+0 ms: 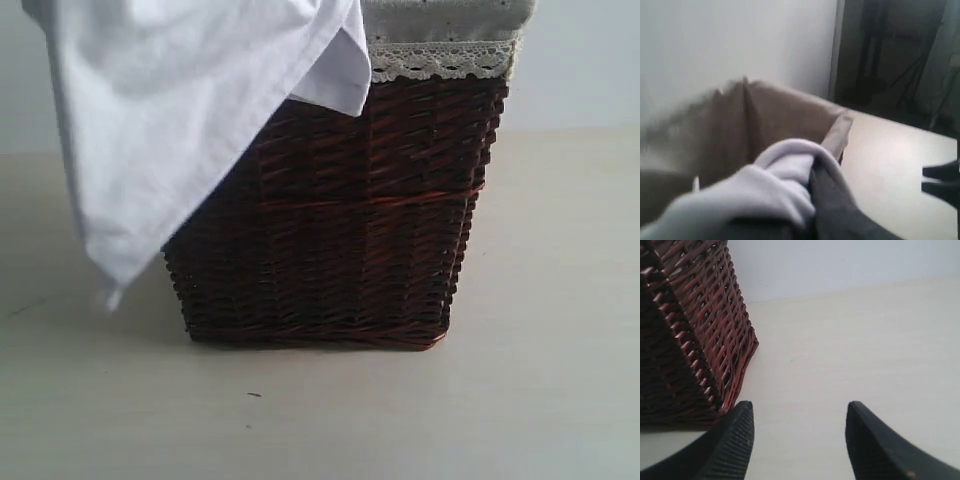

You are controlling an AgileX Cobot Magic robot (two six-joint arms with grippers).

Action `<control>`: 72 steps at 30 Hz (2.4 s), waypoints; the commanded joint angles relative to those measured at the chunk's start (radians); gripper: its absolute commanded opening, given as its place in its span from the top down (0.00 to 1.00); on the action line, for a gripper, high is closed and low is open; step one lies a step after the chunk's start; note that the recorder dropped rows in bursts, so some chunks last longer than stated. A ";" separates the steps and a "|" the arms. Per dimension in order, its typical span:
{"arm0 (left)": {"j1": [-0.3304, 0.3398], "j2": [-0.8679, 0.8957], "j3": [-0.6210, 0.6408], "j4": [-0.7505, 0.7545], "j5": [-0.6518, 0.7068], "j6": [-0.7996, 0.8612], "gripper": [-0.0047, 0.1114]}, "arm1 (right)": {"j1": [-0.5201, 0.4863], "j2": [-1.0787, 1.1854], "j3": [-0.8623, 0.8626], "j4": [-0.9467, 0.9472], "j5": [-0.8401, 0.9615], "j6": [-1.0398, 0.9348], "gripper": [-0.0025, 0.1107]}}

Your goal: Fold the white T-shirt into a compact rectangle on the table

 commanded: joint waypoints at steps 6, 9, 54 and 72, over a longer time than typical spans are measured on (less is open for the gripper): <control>0.004 -0.015 -0.293 -0.249 -0.032 0.167 0.96 | 0.003 -0.005 0.004 -0.002 -0.007 -0.002 0.50; 0.003 -0.029 -0.367 -0.259 -0.069 0.165 0.96 | 0.003 -0.005 0.004 -0.002 -0.007 -0.002 0.50; 0.001 -0.055 -0.018 0.042 0.129 -0.417 0.96 | 0.003 -0.005 0.004 -0.002 -0.007 -0.002 0.50; 0.001 0.098 0.398 0.010 0.154 -0.091 0.96 | 0.003 -0.005 0.004 -0.002 -0.007 -0.002 0.50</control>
